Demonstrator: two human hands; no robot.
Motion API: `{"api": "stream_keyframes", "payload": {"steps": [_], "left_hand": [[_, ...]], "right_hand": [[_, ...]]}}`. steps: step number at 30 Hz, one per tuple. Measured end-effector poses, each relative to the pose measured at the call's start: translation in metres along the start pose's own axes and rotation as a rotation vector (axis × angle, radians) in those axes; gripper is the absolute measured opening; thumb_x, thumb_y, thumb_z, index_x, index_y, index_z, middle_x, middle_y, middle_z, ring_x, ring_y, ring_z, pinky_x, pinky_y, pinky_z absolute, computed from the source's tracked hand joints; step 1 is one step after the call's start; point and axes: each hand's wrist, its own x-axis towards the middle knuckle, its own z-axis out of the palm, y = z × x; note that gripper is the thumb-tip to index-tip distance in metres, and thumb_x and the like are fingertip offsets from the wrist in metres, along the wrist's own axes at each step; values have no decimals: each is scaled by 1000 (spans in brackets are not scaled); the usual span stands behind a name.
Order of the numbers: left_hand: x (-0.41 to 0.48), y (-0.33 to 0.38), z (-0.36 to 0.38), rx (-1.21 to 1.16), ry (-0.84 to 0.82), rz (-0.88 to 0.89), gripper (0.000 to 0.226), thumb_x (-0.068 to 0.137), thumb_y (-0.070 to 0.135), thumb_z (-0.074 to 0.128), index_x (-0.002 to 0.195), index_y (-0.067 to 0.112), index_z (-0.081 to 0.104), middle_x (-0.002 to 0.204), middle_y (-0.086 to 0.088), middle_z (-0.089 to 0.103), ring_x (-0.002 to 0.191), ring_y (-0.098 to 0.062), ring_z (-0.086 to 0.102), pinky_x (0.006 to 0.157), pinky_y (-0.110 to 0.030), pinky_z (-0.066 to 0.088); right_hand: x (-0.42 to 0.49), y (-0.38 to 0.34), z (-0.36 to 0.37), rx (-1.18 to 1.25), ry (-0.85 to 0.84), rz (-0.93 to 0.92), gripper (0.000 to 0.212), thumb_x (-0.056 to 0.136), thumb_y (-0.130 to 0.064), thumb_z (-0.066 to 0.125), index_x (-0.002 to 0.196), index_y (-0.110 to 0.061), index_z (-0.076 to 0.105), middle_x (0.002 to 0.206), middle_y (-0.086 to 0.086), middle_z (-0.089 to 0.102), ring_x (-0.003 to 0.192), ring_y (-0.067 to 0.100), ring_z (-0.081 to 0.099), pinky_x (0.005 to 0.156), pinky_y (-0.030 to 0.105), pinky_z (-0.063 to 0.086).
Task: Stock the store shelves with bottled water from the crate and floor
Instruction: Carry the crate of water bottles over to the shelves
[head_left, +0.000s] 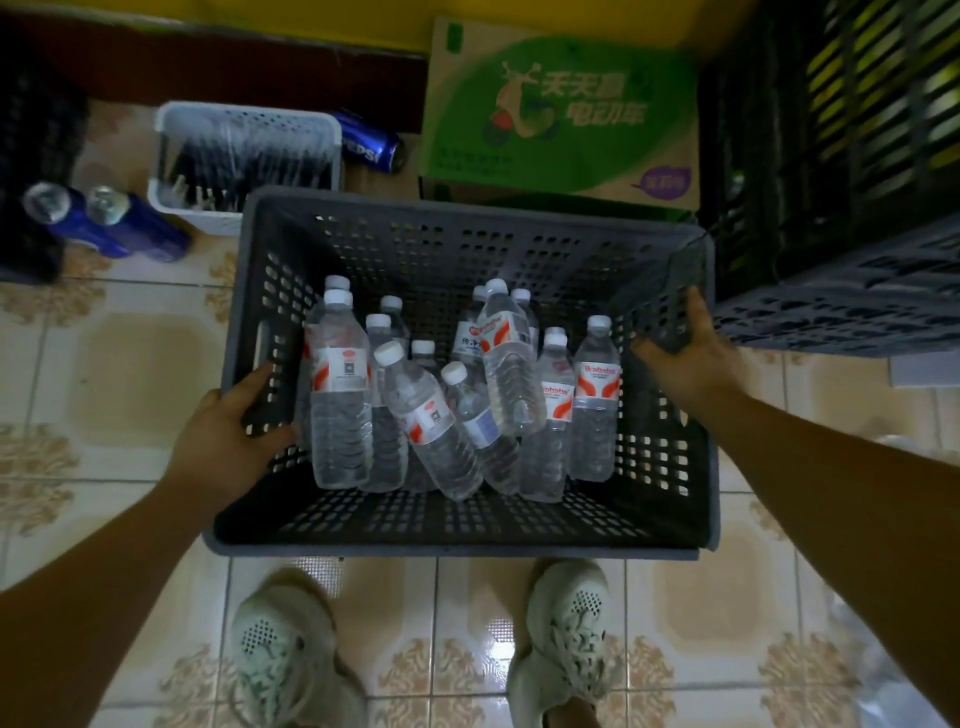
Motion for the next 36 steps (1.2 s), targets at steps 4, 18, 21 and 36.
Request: {"api": "stream_keyframes", "payload": {"steps": [4, 18, 21, 36], "left_hand": [[0, 2, 1, -54, 18, -5, 73, 79, 22, 76, 143, 30, 42, 128, -15, 52, 109, -36, 57, 96, -48, 46], [-4, 19, -2, -275, 28, -142, 56, 84, 18, 71, 135, 29, 53, 129, -7, 59, 109, -28, 59, 95, -39, 46], [-6, 25, -4, -397, 13, -191, 56, 83, 8, 70, 135, 24, 55, 121, -8, 62, 98, -21, 58, 90, -31, 44], [-72, 48, -64, -398, -10, -142, 59, 82, -5, 67, 135, 15, 53, 104, -10, 63, 88, -21, 56, 84, -30, 43]], "right_hand": [[-1, 1, 0, 13, 23, -27, 89, 86, -58, 60, 154, -41, 5, 132, 20, 55, 111, 38, 56, 94, 41, 47], [-2, 0, -4, 88, -29, -24, 82, 89, -50, 61, 154, -42, 10, 137, 20, 52, 117, 38, 54, 96, 37, 43], [-4, -1, -4, 103, -26, -21, 81, 90, -47, 62, 153, -42, 11, 136, 20, 53, 115, 38, 55, 93, 36, 44], [-68, -10, -69, 81, -65, -5, 85, 87, -49, 63, 153, -42, 9, 141, 17, 50, 117, 39, 54, 94, 38, 45]]}}
